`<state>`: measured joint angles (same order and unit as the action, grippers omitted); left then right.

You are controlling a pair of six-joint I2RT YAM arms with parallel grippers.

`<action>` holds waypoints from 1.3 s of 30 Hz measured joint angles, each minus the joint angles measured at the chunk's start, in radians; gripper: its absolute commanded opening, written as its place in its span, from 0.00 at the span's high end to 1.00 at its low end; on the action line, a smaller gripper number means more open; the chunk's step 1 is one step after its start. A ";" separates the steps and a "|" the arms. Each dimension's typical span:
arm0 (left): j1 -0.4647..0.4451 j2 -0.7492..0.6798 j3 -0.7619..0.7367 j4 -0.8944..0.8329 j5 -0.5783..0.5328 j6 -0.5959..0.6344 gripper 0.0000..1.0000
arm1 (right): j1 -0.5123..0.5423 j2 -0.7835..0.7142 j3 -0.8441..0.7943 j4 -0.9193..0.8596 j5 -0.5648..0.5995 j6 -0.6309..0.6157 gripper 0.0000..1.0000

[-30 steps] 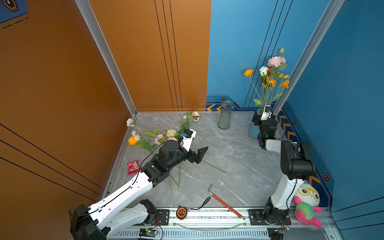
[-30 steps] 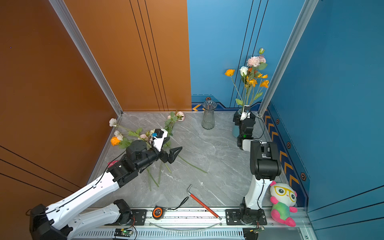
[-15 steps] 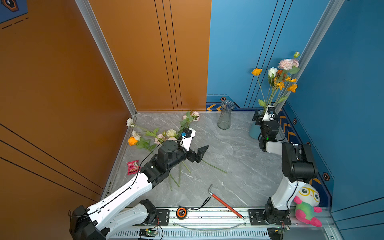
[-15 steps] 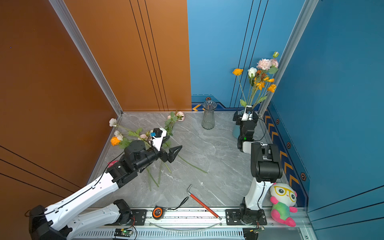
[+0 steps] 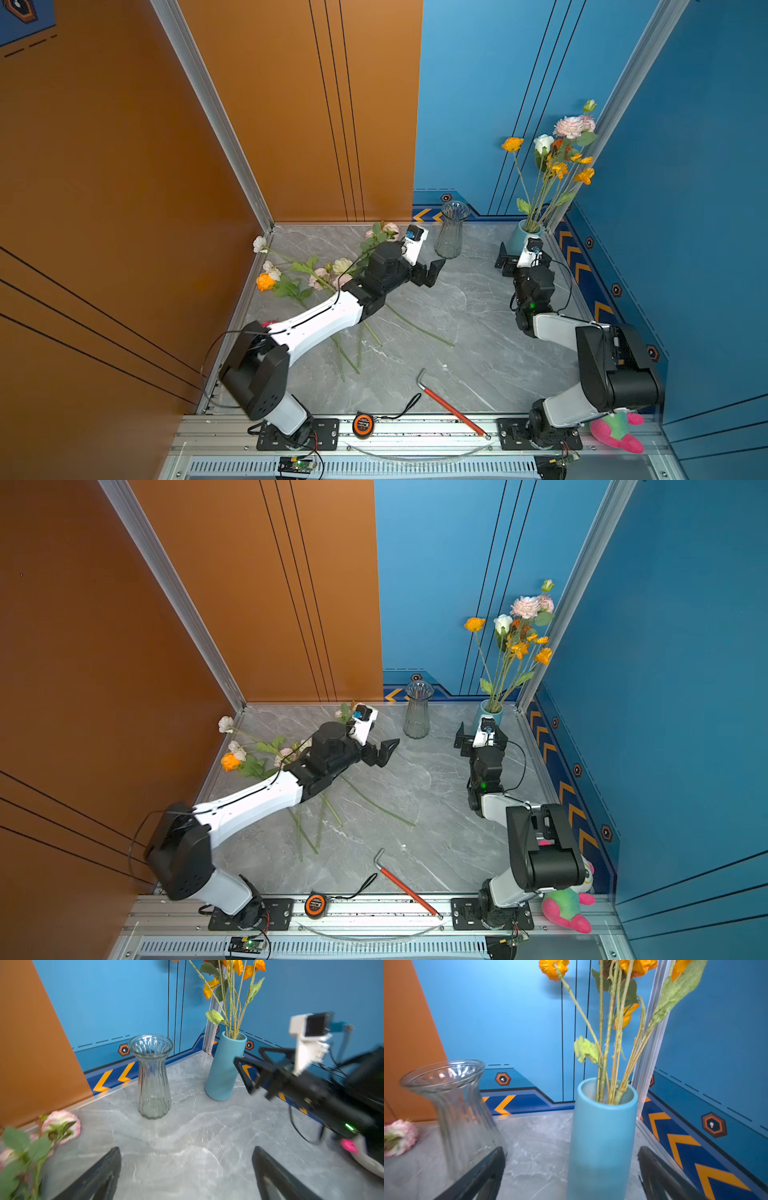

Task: Arrange the flowers into the vase
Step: 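Release the light-blue vase and draw the right gripper back while left reaches to glass vase, then grasp the clear glass vase with the left gripper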

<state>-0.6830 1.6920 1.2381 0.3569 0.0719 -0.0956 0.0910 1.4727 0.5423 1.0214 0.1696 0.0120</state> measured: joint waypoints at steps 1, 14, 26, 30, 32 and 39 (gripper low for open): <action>0.006 0.077 0.051 0.044 0.000 0.006 0.01 | 0.024 -0.039 -0.034 -0.016 0.001 0.017 0.00; 0.133 0.711 0.500 0.310 0.095 -0.018 0.00 | 0.402 -0.219 -0.133 -0.109 -0.125 0.087 0.00; 0.117 0.946 0.877 0.384 0.226 -0.029 0.00 | 0.440 -0.177 -0.227 -0.009 -0.141 0.078 0.00; 0.107 1.041 1.025 0.353 0.236 -0.026 0.01 | 0.438 -0.166 -0.227 0.004 -0.144 0.078 0.00; 0.103 1.083 1.093 0.325 0.236 -0.019 0.01 | 0.437 -0.161 -0.227 0.004 -0.146 0.078 0.00; 0.096 1.184 1.294 0.233 0.195 0.038 0.27 | 0.425 -0.136 -0.227 0.011 -0.159 0.079 0.00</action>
<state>-0.5869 2.8765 2.5324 0.5896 0.2665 -0.0578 0.5159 1.3369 0.3153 1.0328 0.0101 0.0910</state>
